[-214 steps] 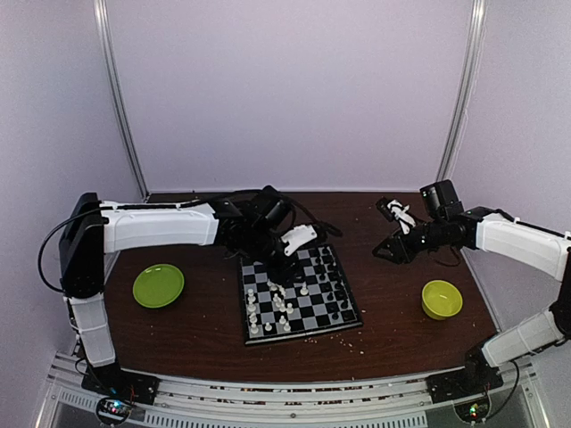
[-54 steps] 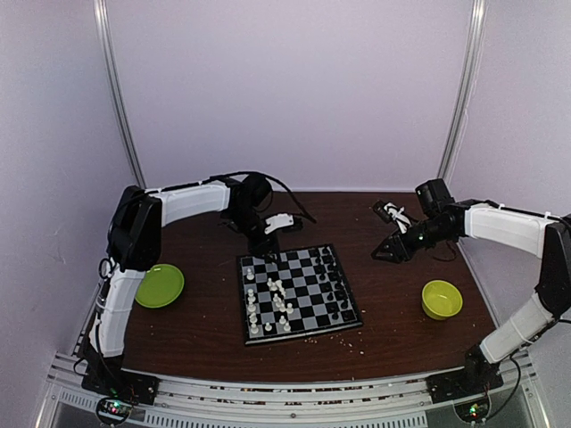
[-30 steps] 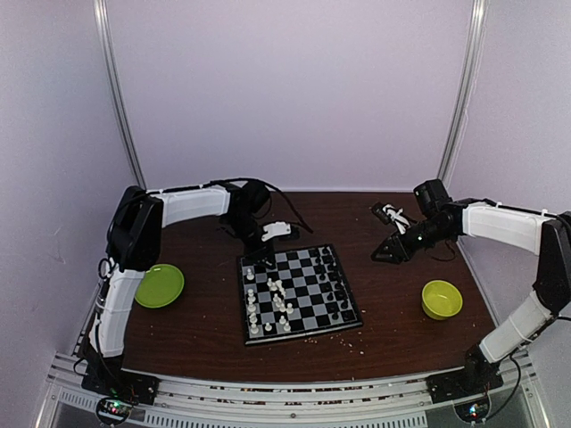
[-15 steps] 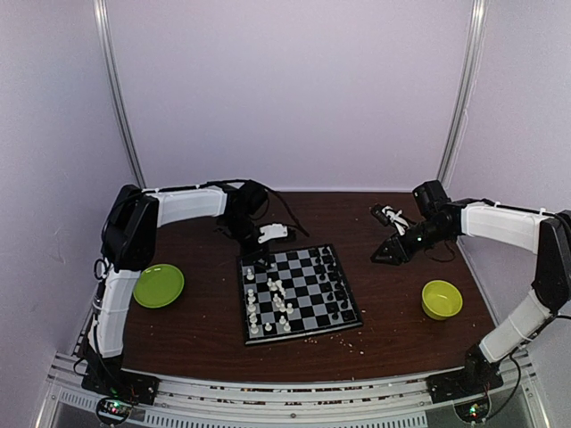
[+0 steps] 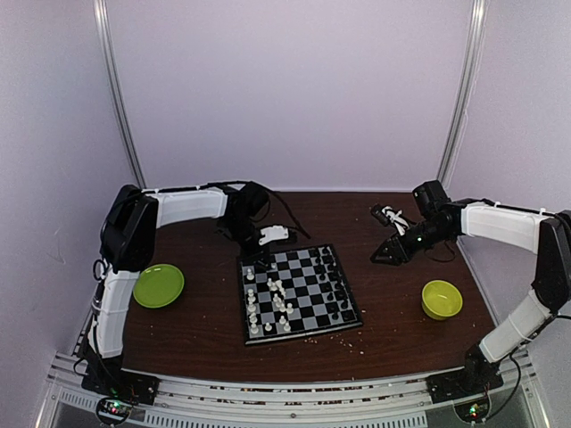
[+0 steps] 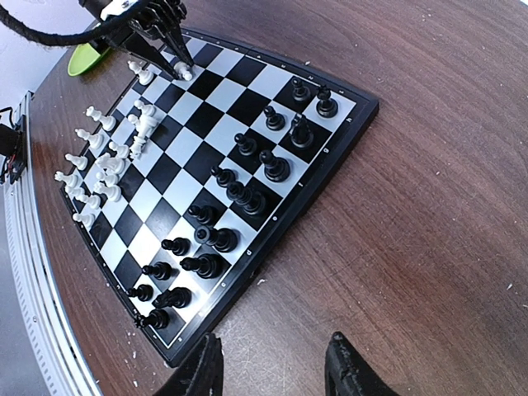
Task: Set up the chess pieces on the board
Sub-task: Pick up the pawn from the chessboard, then pass from the left arm to the right
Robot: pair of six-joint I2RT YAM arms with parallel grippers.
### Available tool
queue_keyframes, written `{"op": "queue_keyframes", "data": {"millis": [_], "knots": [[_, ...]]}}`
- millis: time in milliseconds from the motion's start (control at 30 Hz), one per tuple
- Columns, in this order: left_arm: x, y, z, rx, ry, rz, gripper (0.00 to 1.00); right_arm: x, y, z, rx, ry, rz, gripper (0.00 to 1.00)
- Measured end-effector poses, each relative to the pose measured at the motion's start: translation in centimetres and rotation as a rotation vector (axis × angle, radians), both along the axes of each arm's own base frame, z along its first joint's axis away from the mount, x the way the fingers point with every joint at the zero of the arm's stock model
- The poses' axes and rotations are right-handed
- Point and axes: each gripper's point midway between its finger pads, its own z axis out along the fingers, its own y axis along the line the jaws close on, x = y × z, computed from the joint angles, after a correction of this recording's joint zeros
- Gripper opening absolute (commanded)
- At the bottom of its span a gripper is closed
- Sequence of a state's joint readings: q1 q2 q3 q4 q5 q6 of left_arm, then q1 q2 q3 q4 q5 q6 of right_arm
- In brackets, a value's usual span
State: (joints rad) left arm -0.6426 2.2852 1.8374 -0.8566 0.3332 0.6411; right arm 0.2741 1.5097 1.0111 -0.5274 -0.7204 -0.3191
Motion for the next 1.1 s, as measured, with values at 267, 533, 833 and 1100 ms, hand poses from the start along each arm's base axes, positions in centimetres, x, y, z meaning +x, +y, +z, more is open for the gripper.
{"op": "queue_keyframes", "data": {"millis": [267,533,833,1100], "knots": [[-0.9,0.3,0.3,0.006,0.019,0.038,0.11,0.2,0.2,0.5,0.017,0.007,-0.013,0.42],[-1.4,-0.3,6.8,-0.165,-0.023,0.156,0.11,2.3,1.5,6.9,0.13,-0.044,-0.056,0.41],[-2.1,-2.3,16.0,-0.609,-0.049,0.362,0.11,4.0,7.0,10.7,0.234,0.041,-0.017,0.4],[-4.6,-4.1,15.0,-0.678,0.005,0.43,0.12,3.3,13.2,10.2,0.263,0.181,0.063,0.4]]}}
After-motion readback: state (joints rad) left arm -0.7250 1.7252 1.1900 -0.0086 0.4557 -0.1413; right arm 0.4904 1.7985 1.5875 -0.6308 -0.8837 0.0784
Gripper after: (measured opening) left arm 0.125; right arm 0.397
